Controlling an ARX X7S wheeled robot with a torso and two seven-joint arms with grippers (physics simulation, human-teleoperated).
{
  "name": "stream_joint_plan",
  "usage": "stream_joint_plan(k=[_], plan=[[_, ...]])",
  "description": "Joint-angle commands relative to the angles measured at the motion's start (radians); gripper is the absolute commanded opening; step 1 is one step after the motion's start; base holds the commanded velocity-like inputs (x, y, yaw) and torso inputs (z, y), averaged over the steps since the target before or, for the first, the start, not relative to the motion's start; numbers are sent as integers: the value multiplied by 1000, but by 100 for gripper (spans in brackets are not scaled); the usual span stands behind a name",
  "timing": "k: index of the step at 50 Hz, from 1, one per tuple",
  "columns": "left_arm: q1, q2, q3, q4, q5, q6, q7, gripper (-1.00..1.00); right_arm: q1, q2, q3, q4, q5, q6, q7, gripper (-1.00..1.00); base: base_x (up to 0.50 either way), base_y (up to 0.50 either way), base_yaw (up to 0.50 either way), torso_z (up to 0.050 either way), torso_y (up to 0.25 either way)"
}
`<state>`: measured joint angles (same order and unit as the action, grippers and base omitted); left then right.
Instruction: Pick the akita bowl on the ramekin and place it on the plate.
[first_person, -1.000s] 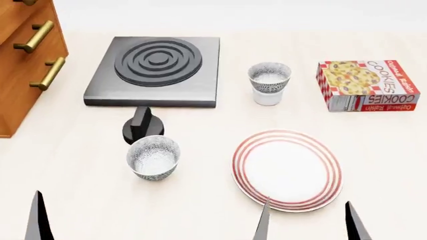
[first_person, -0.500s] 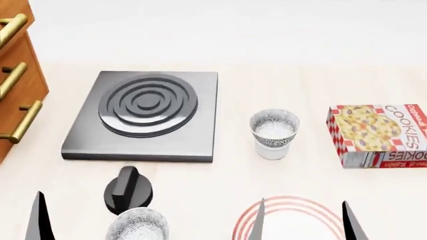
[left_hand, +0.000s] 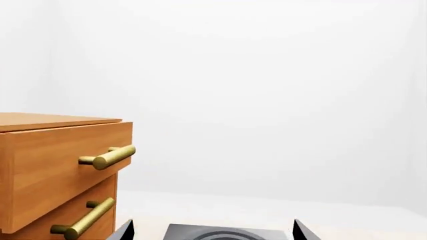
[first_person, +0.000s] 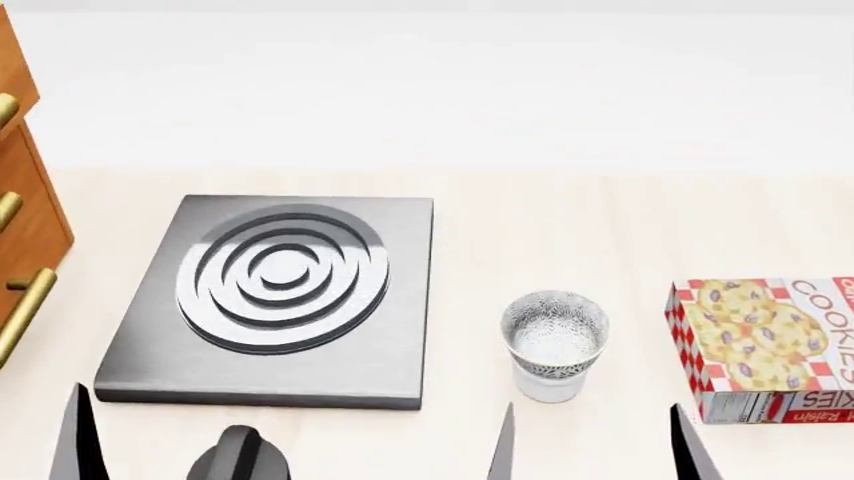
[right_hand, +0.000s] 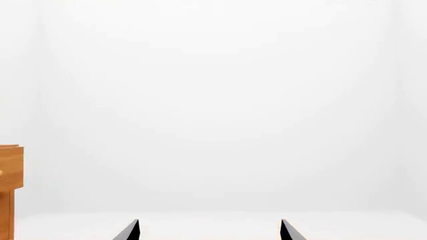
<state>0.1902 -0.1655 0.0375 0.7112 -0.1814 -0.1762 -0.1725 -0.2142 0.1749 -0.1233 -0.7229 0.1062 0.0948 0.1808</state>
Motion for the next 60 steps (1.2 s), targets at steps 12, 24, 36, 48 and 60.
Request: stream_joint_plan(k=[12,24,36,48,60], plan=[[8,-12,14,-9,22,61,-23,100,-8,19,-15,22,14,-53,7,100,0,0,0,33,0],[10,-22,22,-26,43,87,-35,100,-8,28,-25,37,10,-60,15,100,0,0,0,0,-195],[19,-33,31,-28,45,96,-43,100,-5,37,-30,45,14,-65,23,100,0,0,0,0,-250],[8,-44,47,-30,55,51,-59,100,2,48,-31,10,24,-27,37,100,0,0,0,0,-189],[1,-48,60,-30,45,40,-63,100,-2,50,-38,45,20,-68,43,100,0,0,0,0,0]])
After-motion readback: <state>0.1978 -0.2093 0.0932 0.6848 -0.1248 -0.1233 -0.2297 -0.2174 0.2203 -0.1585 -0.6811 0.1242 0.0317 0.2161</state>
